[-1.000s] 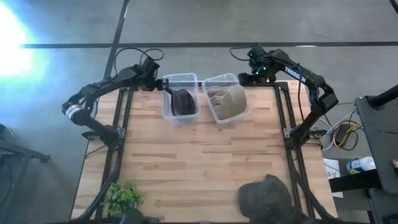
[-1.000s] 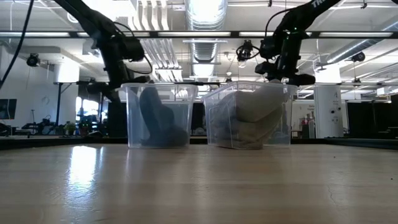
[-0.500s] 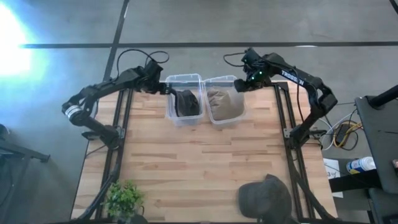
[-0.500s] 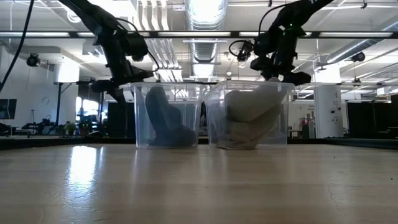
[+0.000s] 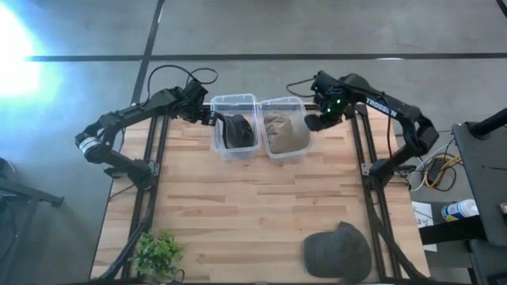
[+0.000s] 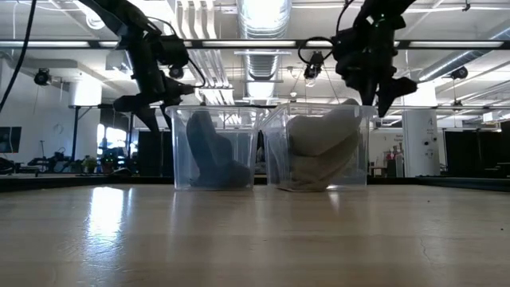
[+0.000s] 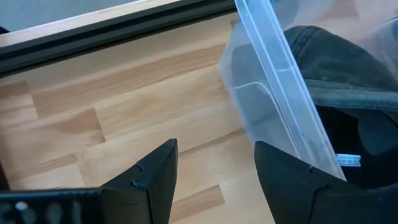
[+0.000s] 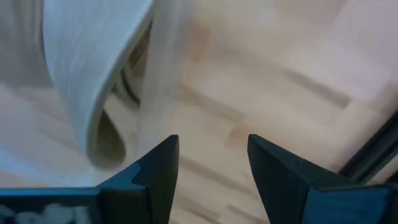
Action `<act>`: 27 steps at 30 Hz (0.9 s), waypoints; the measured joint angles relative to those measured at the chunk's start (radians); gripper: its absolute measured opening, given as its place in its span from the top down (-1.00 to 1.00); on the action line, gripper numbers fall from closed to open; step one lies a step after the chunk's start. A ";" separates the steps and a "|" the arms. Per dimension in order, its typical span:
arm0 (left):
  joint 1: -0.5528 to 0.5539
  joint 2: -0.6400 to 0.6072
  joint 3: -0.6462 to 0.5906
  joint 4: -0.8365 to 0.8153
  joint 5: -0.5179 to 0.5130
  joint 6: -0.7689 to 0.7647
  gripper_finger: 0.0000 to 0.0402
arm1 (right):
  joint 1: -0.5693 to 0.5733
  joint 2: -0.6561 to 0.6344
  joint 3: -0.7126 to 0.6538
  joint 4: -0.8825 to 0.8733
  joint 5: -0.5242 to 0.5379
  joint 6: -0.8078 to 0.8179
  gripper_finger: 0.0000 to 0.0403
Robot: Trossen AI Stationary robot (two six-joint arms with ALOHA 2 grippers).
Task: Pick & Place hat
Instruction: Adjust the transparent bins
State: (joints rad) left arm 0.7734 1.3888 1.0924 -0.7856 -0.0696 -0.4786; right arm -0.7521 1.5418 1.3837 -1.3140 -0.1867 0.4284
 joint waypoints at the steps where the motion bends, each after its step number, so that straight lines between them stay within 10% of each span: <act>1: -0.001 0.000 0.000 0.000 0.000 0.000 -0.02 | 0.020 -0.005 -0.010 0.000 0.000 0.011 0.07; 27: -0.057 -0.062 -0.001 -0.086 -0.002 0.014 -0.02 | 0.129 -0.001 -0.031 0.223 0.058 0.089 0.07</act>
State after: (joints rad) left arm 0.7162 1.3267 1.0916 -0.8720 -0.0720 -0.4648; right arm -0.6232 1.5405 1.3525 -1.0912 -0.1285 0.5169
